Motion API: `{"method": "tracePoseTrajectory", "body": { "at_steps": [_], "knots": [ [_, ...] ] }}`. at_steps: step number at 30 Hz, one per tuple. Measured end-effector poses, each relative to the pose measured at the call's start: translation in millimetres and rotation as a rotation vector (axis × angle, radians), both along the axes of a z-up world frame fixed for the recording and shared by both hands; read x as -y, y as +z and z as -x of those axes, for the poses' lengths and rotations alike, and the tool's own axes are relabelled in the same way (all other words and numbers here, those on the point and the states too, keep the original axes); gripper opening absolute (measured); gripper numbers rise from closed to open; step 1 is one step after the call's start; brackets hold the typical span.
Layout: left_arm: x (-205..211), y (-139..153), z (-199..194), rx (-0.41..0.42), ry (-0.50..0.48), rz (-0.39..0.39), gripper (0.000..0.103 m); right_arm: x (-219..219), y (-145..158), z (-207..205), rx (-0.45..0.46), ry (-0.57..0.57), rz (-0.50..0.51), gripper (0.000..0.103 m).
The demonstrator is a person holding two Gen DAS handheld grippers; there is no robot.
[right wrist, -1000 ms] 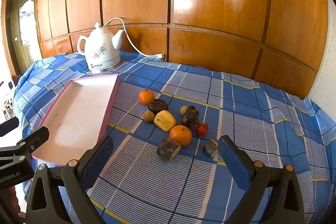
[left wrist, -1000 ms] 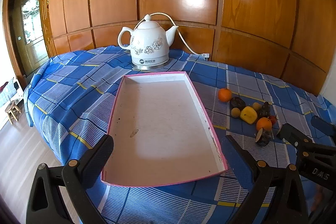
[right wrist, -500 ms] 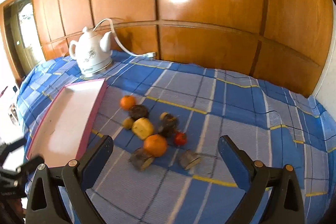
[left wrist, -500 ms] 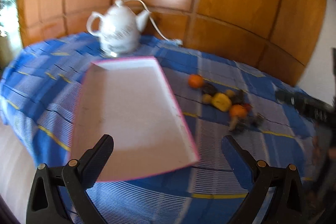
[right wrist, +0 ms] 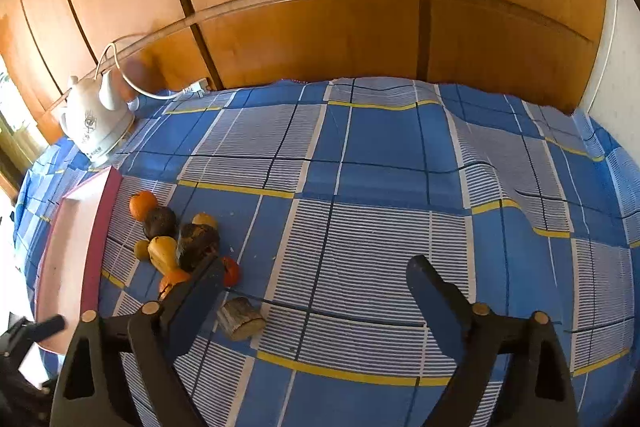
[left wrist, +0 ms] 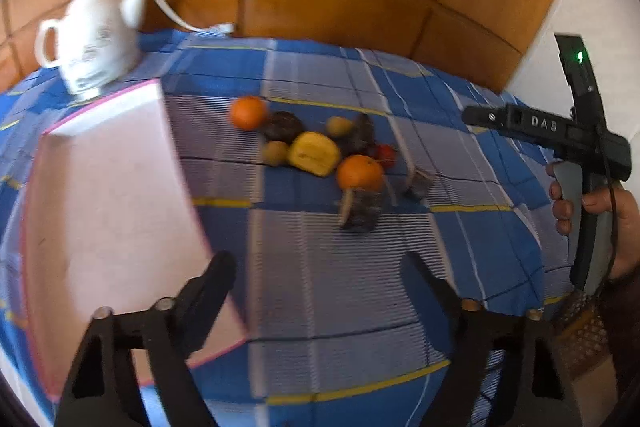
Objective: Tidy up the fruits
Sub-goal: 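Grasp the dark cylindrical piece with the left gripper, then place the dark cylindrical piece in the tray and open the left gripper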
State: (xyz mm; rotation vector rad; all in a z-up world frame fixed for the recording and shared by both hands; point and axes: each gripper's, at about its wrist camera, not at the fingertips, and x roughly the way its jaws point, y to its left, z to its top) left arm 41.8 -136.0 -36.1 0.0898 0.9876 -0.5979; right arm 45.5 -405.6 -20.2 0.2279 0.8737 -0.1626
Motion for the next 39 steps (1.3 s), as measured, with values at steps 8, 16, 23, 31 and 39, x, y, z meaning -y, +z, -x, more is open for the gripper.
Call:
{"method": "tracePoseTrajectory", "body": {
  "at_steps": [8,16,23,31,39],
  "knots": [
    [60,-25,-22,-0.006,-0.077,-0.074,0.069,-12,-7,-11,-0.045,0.075,-0.068,0.082],
    [65,-52,-38,-0.063,-0.079,-0.054,0.027,-38,-28,-23,-0.146,0.197,-0.058,0.081],
    [41,-42,-22,-0.034,-0.052,-0.003,0.027,-52,-22,-20,-0.088,0.264,-0.052,0.069],
    [-11,-3,-7,0.048,0.031,0.083,0.027,-109,-34,-30,-0.093,0.452,0.02,0.052],
    [-80,12,-49,0.085,0.254,0.076,0.027,-117,-58,-43,-0.146,0.463,0.088,0.052]
  ]
}}
